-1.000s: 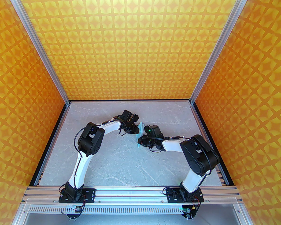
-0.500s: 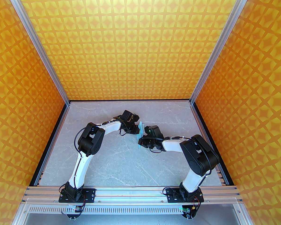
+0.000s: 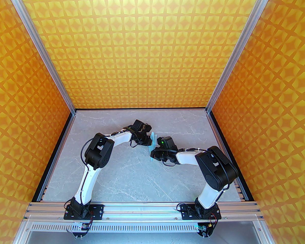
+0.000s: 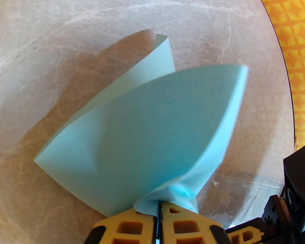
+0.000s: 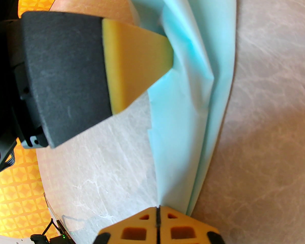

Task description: Fold a paper plane with a square sheet of paper (fold left side to right side)

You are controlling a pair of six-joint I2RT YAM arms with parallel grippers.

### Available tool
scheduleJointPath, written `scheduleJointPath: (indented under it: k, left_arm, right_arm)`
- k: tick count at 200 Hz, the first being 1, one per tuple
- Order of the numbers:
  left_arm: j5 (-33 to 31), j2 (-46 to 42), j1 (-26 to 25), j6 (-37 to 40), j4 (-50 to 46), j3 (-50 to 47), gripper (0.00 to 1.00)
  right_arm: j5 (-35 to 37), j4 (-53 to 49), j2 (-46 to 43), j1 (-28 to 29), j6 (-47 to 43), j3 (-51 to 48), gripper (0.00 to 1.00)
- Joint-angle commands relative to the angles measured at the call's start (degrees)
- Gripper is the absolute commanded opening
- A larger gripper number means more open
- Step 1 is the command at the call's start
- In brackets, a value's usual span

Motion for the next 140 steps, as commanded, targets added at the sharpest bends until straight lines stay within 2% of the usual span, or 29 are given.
scheduleJointPath:
  k: [1, 64, 78, 89, 107, 120, 140]
  left_arm:
    - [0.55, -1.37, -0.71, -0.84, -0.26, -1.28, 0.11]
    - [0.50, -1.68, -0.88, -0.61, -0.43, -1.30, 0.12]
    - [0.38, -2.08, -0.66, -0.68, -0.63, -1.24, 0.17]
    - [0.16, -2.62, -0.41, -0.61, -1.33, -0.89, 0.26]
    - [-1.14, -5.13, -0.10, -0.39, -1.95, -1.18, 0.30]
    - [-2.44, -7.11, 0.09, -0.52, -2.85, -1.21, 0.38]
    - [-3.61, -10.49, 0.11, -1.15, -2.54, -2.43, 0.38]
  right_arm:
    - [0.72, -2.64, -1.74, 0.52, -1.34, 0.02, 0.08]
    - [1.93, -2.66, 1.17, 0.79, -1.61, -0.57, 0.06]
    - [2.54, -0.93, 2.61, 0.79, -1.13, -2.24, 0.04]
    - [2.28, 0.29, 3.48, 0.79, -0.61, -3.19, 0.04]
    - [1.73, 1.55, 3.70, 0.79, -0.03, -4.01, 0.04]
    - [1.88, 1.16, 3.24, 0.83, -0.24, -3.86, 0.04]
    - [1.89, 0.34, 2.64, 0.79, -0.23, -3.30, 0.04]
